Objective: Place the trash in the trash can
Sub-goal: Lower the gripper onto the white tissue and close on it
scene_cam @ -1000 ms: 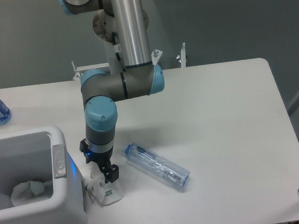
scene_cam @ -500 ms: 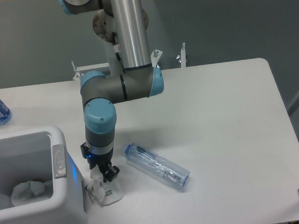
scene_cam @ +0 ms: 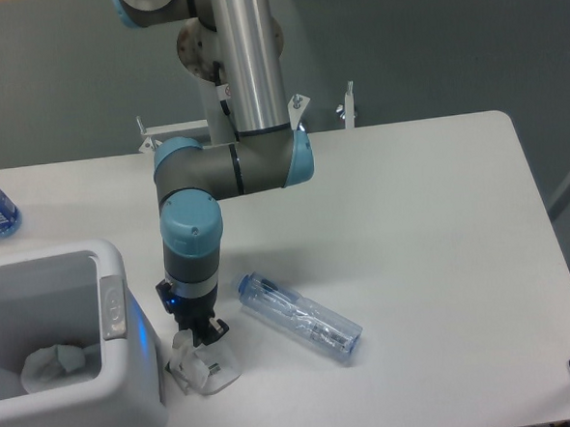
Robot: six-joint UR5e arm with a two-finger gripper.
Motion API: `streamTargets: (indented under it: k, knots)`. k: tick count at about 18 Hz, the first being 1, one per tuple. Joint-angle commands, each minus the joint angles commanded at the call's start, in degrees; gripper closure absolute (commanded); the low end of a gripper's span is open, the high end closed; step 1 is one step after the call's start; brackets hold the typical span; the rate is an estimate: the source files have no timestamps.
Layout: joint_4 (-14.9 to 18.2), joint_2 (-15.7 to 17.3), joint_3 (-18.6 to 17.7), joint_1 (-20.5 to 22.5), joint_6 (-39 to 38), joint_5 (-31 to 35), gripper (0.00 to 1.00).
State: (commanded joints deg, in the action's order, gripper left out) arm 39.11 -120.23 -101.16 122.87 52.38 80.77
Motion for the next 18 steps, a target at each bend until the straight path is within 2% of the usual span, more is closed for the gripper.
streamTargets:
  k: [3,11,18]
  knots:
    - [0.0,0.09,-0.09,0.0,0.0,0.0,1.0]
    - [-0.09,0.96,0.0,0.26,0.17,-0.09,1.0]
    - [0.0,6.32,0.53,4.65,0.79,-2.89,1.0]
